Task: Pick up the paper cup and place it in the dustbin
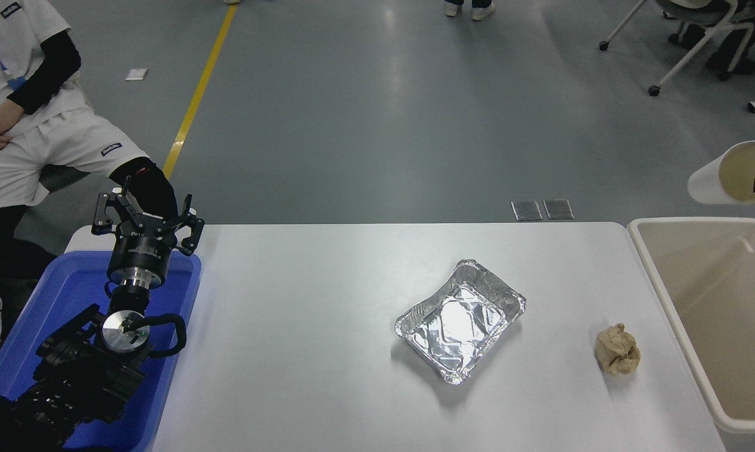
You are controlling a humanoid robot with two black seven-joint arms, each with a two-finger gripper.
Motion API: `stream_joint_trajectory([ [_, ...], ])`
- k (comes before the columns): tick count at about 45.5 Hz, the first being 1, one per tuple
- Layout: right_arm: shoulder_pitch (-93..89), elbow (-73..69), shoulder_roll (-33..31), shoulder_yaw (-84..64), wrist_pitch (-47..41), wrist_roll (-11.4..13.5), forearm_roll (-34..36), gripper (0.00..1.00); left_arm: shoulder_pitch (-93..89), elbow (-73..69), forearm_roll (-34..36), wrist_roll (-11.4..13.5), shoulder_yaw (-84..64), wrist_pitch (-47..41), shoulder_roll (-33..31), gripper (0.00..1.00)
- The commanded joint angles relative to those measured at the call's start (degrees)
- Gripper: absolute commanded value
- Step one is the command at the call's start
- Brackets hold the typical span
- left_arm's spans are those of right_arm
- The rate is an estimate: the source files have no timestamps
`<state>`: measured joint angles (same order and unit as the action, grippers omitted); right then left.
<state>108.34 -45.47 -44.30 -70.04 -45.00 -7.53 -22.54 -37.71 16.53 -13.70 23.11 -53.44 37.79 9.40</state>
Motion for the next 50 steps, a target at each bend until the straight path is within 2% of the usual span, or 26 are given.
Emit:
stream_joint_trajectory([
  [1, -15.68, 12.68, -4.92, 11.22, 0.00, 0.05, 0.31, 0.00, 0.00, 0.00, -0.01, 0.00, 0.00, 0.00, 0.00, 0.99],
  [8, -27.11, 20.50, -5.01, 21.16, 0.00, 0.05, 0.22, 0.00, 0.00, 0.00, -0.01, 0.00, 0.00, 0.00, 0.00, 0.99],
  [20, -38.72, 29.91, -3.43, 29.25, 0.00, -0.03, 0.31, 0.00, 0.00, 0.00, -0.01, 0.00, 0.00, 0.00, 0.00, 0.99],
  [42, -56.39, 33.43, -0.61, 47.61, 0.00, -0.03, 0.57, 0.00, 0.00, 0.00, -0.01, 0.00, 0.00, 0.00, 0.00, 0.99],
  [46, -59.90, 33.52, 0.09, 51.57, 0.00, -0.03, 3.55, 0.00, 0.00, 0.00, -0.01, 0.00, 0.00, 0.00, 0.00, 0.99],
  [50, -63.60, 33.52, 0.70, 54.47, 4.82, -0.03, 8.12, 0.00, 0.00, 0.00, -0.01, 0.00, 0.00, 0.00, 0.00, 0.99],
])
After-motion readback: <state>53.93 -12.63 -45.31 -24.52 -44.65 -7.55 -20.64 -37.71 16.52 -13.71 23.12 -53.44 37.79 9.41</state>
